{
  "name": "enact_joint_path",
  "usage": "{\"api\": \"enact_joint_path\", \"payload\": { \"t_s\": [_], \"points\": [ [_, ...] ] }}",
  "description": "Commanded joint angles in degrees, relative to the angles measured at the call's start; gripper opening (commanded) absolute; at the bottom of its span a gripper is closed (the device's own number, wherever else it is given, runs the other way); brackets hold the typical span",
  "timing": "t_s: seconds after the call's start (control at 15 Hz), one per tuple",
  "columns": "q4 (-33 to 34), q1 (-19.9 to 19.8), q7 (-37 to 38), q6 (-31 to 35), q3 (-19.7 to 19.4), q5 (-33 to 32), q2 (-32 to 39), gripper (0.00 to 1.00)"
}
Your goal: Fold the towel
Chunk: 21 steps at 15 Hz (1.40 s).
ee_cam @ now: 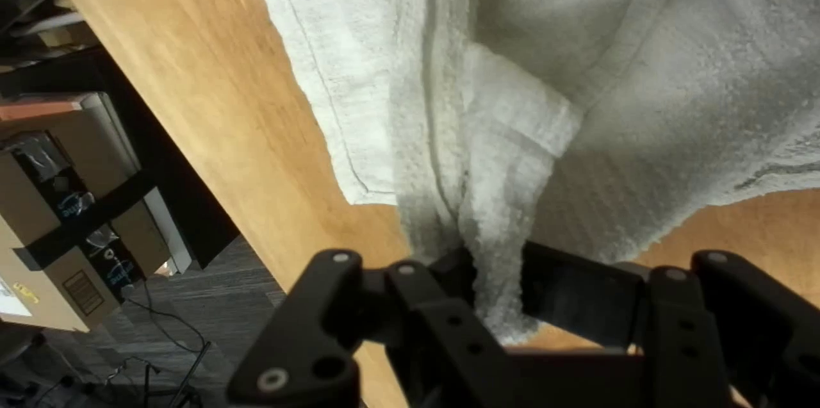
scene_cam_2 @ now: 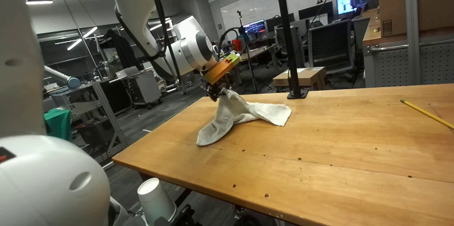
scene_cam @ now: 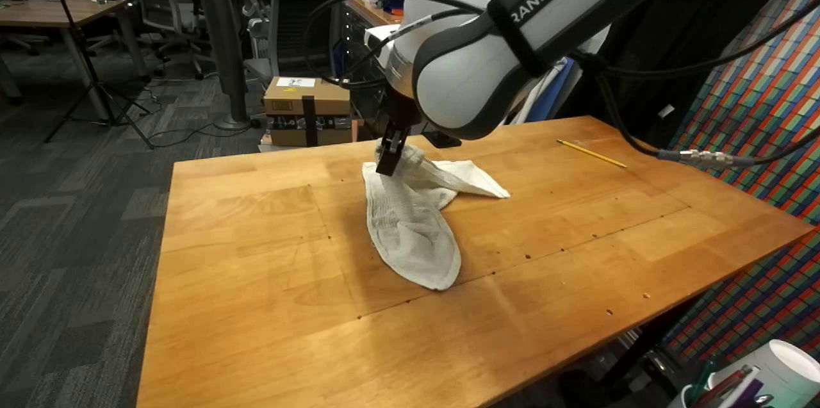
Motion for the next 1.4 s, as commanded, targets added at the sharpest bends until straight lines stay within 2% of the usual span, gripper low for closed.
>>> {"api": "enact_joint_path", "payload": {
  "t_s": [0.0,0.07,0.13,0.2,0.27,0.47,0.53,0.87,0.93,1.0,1.07,1.33],
  "points": [
    [4.23,0.22,1.14,0.84,-0.41,-2.55,4.33,0.02],
    [4.54,0.19,1.15,0.76,-0.56,-2.83,5.12,0.04],
    [4.65,0.33,1.71,0.40,-0.98,-3.44,5.63,0.24],
    [4.78,0.31,1.92,0.08,-1.22,-3.74,6.13,0.30],
    [2.92,-0.52,0.43,-0.15,0.06,-2.07,4.65,0.05],
    [3.44,-0.60,0.48,-0.17,-0.29,-2.45,5.90,0.28],
    [3.50,-0.60,0.48,-0.17,-0.30,-2.47,5.95,0.30],
    [3.65,-0.59,0.48,-0.17,-0.30,-2.48,5.95,0.30],
    [3.66,-0.59,0.48,-0.17,-0.30,-2.48,5.95,0.55],
    [3.34,-0.70,0.40,-0.41,-0.14,-2.26,5.52,0.57],
    [2.96,-0.82,0.34,-0.43,-0.05,-2.18,5.10,0.63],
    [1.60,-1.31,0.37,-0.33,0.51,-1.44,3.48,0.94]
  ]
}}
